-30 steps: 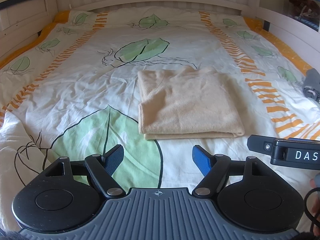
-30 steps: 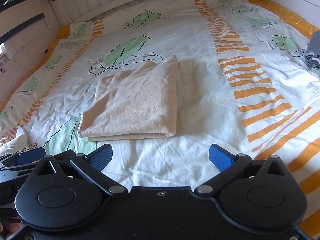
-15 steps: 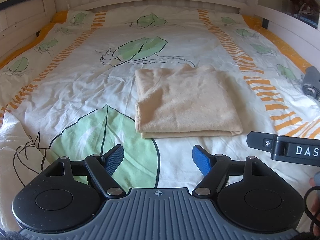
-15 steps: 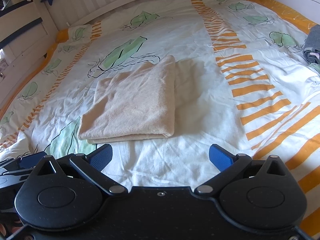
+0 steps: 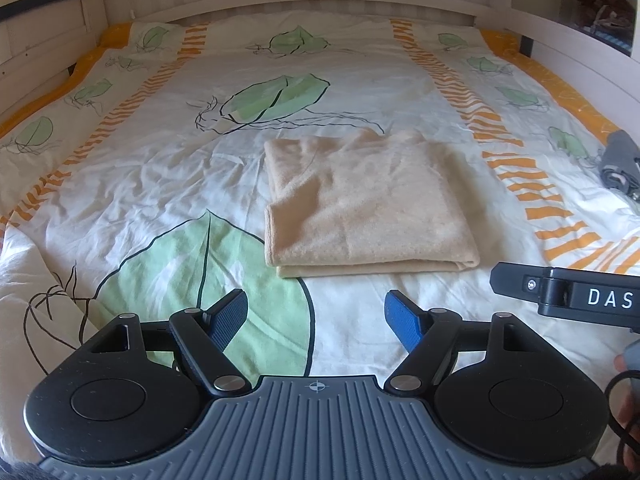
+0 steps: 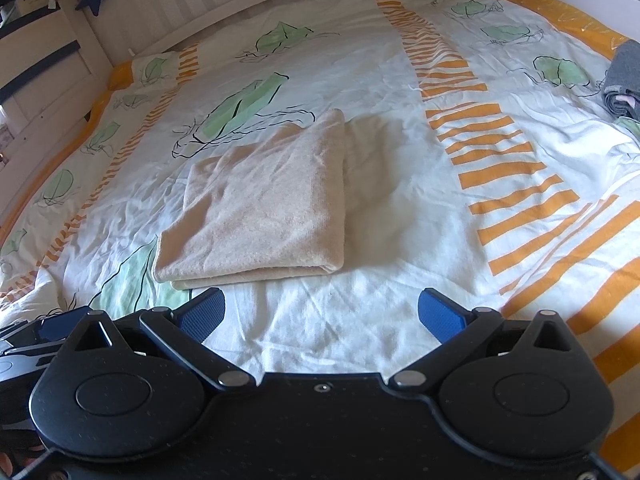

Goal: Fold small clothes

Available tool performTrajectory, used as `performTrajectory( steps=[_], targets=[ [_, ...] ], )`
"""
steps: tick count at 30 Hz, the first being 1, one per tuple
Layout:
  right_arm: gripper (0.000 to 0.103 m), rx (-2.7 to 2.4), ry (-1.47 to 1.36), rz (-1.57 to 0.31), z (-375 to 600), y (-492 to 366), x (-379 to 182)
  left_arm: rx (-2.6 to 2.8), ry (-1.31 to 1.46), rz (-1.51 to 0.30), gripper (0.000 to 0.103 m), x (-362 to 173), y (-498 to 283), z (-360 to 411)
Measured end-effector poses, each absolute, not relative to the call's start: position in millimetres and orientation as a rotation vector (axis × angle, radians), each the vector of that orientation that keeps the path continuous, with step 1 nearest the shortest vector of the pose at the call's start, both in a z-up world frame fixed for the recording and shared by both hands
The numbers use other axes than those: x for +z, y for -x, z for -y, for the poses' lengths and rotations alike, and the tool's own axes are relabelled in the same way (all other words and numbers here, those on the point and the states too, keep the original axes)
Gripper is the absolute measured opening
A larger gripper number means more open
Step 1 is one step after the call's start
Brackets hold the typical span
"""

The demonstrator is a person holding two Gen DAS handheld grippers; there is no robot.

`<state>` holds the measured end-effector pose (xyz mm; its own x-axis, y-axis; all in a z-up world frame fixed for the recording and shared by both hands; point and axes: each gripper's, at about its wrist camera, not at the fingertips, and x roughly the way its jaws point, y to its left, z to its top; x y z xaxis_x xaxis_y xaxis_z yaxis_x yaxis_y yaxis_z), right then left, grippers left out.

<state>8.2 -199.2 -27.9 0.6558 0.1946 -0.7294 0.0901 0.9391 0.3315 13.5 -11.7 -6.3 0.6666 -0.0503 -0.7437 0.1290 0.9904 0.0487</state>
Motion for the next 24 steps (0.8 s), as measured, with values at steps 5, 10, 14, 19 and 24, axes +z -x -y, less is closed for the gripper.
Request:
performTrajectory(
  steps=[5,10,14,19,24],
  targets=[
    [0.102,0.06,-0.358,-0.861,199.3,-8.5,-28.4,-0.102,-0.098,-0.842,0.074,-7.4,-14.3,11.1],
    [0.102,0.058,-0.358,-0.862,199.0,-8.7,-28.9,-0.103,-0.099,-0.848,0.074,-8.9,-15.2,10.9],
    [0.102,0.054,-0.358,-0.867,198.5,-9.1,-29.6,-0.1,-0.106,-0.862,0.074,-11.9,-17.2,11.2],
    [0.102,0.054,-0.35,-0.874,197.3,-10.4,-29.8,-0.093,-0.097,-0.873,0.074,-13.4,-18.6,7.9],
    [0.102,0.061,-0.338,-0.881,194.6,-11.7,-29.4,-0.09,-0.09,-0.885,0.074,-15.4,-19.5,5.0]
  ],
)
